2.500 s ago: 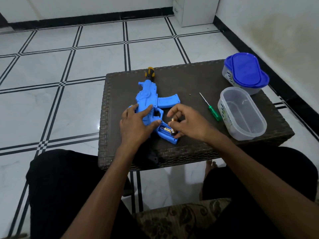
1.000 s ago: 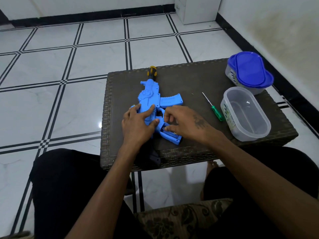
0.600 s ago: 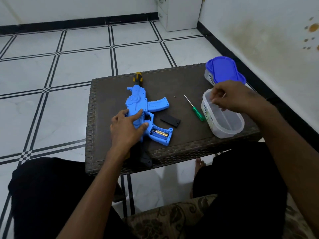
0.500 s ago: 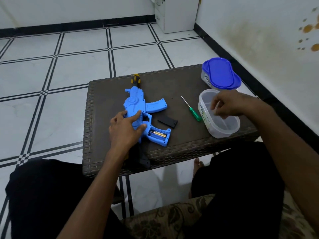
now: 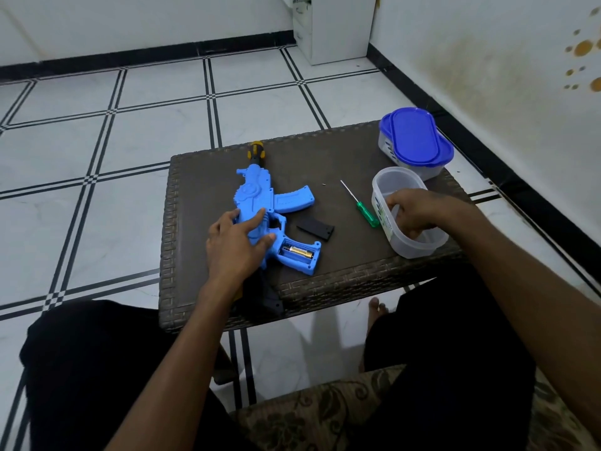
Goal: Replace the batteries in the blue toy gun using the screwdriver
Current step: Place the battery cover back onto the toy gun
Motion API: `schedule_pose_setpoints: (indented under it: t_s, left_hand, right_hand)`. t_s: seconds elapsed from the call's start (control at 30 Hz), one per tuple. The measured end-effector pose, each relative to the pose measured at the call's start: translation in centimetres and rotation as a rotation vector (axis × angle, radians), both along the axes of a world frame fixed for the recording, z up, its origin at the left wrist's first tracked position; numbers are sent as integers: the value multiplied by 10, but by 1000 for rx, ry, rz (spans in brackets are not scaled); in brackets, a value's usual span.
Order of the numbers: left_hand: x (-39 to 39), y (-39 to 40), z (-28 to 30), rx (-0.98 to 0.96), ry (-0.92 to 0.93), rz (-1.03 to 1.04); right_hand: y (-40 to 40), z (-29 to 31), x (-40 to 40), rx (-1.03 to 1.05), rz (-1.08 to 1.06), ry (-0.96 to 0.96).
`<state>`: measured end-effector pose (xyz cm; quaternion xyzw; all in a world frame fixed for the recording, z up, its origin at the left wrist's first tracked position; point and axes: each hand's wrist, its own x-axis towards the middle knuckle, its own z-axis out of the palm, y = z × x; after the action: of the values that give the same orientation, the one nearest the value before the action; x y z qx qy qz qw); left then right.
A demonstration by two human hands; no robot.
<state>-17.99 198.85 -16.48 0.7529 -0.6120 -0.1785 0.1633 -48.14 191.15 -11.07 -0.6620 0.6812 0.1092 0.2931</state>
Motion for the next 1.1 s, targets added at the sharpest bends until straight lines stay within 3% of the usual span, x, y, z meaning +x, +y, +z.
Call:
schedule_pose_setpoints:
  t_s: [0.23,0.33,0.5,0.73,0.87,1.1]
  left_hand:
    - [1,0,0,4,2,3]
    - [1,0,0,2,2,4]
    - [0,1,1,3,0,2]
    - [1,2,0,-18,-13,0]
    - [1,2,-3,-32,4,5]
    - [3,0,-6,-45,20,13]
  right_hand:
    - [8,-7,-6,-202,30,24]
    - [9,6,-9,-398,11,-18]
    - [12,36,10,-702,-9,-249]
    - [40,27,80,-388,77,-759]
    - [43,-11,100,-235,70,-844]
    - [42,-21,104,-224,53,-923]
